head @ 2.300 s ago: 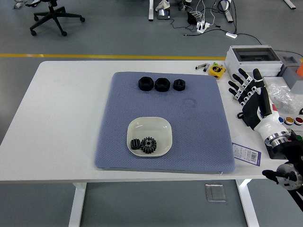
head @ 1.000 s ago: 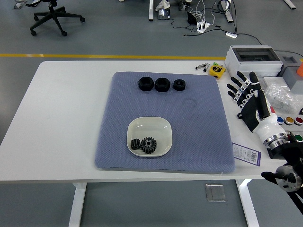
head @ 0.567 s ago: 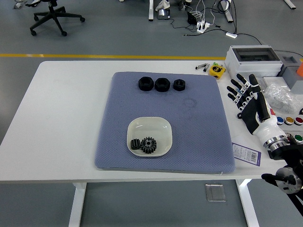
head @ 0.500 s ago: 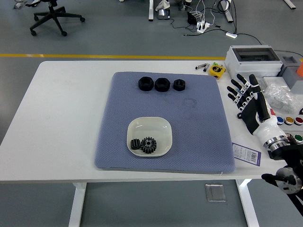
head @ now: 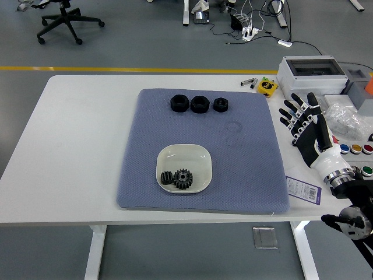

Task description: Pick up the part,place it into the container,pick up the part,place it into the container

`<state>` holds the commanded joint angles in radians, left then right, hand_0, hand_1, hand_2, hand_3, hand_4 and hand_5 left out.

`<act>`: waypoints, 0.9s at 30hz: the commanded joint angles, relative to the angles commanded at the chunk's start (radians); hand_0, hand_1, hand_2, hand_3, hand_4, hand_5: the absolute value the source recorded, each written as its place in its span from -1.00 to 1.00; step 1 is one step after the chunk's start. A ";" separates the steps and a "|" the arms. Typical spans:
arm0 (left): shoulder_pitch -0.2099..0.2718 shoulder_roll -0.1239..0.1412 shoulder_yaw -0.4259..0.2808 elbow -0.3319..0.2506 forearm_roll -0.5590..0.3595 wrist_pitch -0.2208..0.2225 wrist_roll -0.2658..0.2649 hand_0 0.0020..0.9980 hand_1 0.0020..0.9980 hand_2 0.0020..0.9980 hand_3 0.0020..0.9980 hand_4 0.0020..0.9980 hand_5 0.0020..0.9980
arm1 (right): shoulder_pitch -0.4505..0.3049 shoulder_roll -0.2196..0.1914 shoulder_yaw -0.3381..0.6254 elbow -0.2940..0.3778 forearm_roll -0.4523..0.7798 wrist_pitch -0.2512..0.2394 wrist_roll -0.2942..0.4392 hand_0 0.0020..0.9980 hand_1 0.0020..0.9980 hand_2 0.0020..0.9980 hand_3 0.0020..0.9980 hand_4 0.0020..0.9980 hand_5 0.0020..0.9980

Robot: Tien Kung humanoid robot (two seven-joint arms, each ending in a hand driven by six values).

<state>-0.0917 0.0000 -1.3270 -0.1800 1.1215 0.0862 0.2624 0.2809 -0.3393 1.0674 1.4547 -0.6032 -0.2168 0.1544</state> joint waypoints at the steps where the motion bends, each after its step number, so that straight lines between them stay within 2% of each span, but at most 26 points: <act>1: -0.001 0.000 0.000 0.000 -0.002 0.000 0.000 0.63 0.53 0.58 0.12 -0.07 0.47 | 0.001 0.000 0.001 0.000 0.000 0.000 0.000 1.00 0.82 0.90 0.97 1.00 0.91; 13: -0.006 0.000 -0.001 0.000 -0.007 0.000 0.001 0.63 0.53 0.58 0.13 -0.07 0.47 | 0.004 0.003 -0.003 0.001 -0.001 -0.011 -0.004 1.00 0.82 0.89 0.95 1.00 0.91; 27: -0.009 0.000 0.002 0.000 -0.009 0.000 0.000 0.63 0.53 0.59 0.13 -0.07 0.47 | 0.003 0.004 -0.007 -0.004 0.002 -0.052 -0.015 0.99 0.80 0.86 0.90 1.00 0.87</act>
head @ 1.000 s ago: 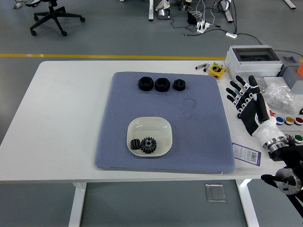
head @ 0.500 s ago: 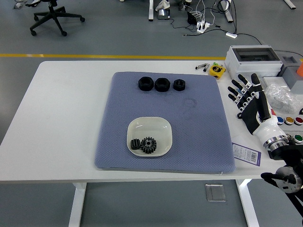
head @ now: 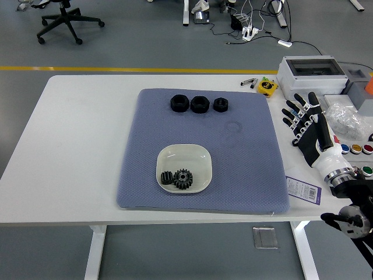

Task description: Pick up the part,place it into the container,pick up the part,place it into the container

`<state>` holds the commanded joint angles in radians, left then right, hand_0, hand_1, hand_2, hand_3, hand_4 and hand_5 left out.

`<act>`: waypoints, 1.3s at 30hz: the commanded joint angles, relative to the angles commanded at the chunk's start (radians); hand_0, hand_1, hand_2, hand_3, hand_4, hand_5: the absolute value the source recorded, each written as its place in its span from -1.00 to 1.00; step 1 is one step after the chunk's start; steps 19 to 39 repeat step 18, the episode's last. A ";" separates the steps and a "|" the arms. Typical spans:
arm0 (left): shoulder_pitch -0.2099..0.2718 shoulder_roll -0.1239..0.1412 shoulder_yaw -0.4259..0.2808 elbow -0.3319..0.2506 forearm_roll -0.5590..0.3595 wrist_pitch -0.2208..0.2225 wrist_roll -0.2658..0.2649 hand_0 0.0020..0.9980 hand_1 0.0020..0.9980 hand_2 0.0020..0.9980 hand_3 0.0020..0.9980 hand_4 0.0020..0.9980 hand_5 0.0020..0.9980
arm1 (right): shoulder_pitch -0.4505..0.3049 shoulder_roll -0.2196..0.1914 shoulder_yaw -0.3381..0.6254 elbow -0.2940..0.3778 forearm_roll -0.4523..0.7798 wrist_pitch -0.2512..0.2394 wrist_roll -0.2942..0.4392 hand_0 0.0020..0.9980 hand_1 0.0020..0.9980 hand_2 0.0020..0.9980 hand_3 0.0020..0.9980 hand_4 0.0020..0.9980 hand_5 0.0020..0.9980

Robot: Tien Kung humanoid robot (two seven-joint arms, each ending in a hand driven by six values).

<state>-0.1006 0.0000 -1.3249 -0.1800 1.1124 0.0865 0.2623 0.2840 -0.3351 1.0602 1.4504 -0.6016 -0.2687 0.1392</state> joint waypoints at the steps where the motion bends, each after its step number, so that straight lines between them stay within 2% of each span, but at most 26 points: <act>1: 0.000 0.000 0.000 0.000 0.001 0.000 0.000 0.63 0.53 0.59 0.13 -0.07 0.47 | 0.000 0.001 -0.001 -0.001 0.001 -0.001 0.000 0.99 0.80 0.86 0.90 1.00 0.87; 5: 0.001 0.000 -0.013 0.000 0.013 -0.008 0.000 0.64 0.54 0.59 0.13 -0.06 0.47 | -0.001 0.002 -0.004 -0.004 0.001 -0.006 -0.006 0.98 0.80 0.86 0.89 1.00 0.86; 9: 0.004 0.000 -0.021 0.000 0.017 -0.045 -0.002 0.64 0.54 0.59 0.13 -0.06 0.47 | 0.000 0.004 -0.005 -0.011 0.009 -0.022 -0.009 0.98 0.80 0.86 0.89 1.00 0.86; 10: 0.005 0.000 -0.016 0.000 0.006 -0.053 -0.003 0.64 0.57 0.69 0.20 0.00 0.42 | 0.000 0.005 -0.005 -0.013 0.011 -0.026 -0.010 0.96 0.80 0.86 0.87 1.00 0.84; 11: 0.006 0.000 -0.006 0.000 -0.012 -0.060 -0.006 0.64 0.57 0.69 0.20 0.00 0.42 | 0.001 0.005 -0.004 -0.015 0.013 -0.029 -0.011 0.96 0.80 0.86 0.87 1.00 0.84; 14: 0.014 0.004 0.046 0.000 -0.086 -0.072 -0.018 0.64 0.57 0.69 0.20 0.00 0.42 | 0.000 0.004 -0.004 -0.016 0.013 -0.031 -0.014 0.96 0.80 0.86 0.87 1.00 0.84; 15: 0.020 0.006 0.085 0.000 -0.131 -0.076 -0.029 0.64 0.57 0.69 0.20 0.00 0.42 | 0.000 0.004 -0.004 -0.016 0.013 -0.032 -0.014 0.96 0.80 0.86 0.87 1.00 0.84; 16: 0.030 0.010 0.120 0.000 -0.170 -0.079 -0.046 0.68 0.73 0.78 0.33 0.16 0.42 | 0.000 0.003 -0.005 -0.017 0.013 -0.033 -0.015 0.96 0.79 0.86 0.87 1.00 0.83; 18: 0.053 0.016 0.205 0.000 -0.254 -0.084 -0.090 0.68 0.73 0.78 0.33 0.16 0.42 | 0.000 0.003 -0.005 -0.018 0.012 -0.034 -0.015 0.96 0.79 0.86 0.87 1.00 0.83; 39: 0.053 0.016 0.205 0.000 -0.254 -0.084 -0.090 0.68 0.73 0.78 0.33 0.16 0.42 | 0.000 0.003 -0.005 -0.018 0.012 -0.034 -0.015 0.96 0.79 0.86 0.87 1.00 0.83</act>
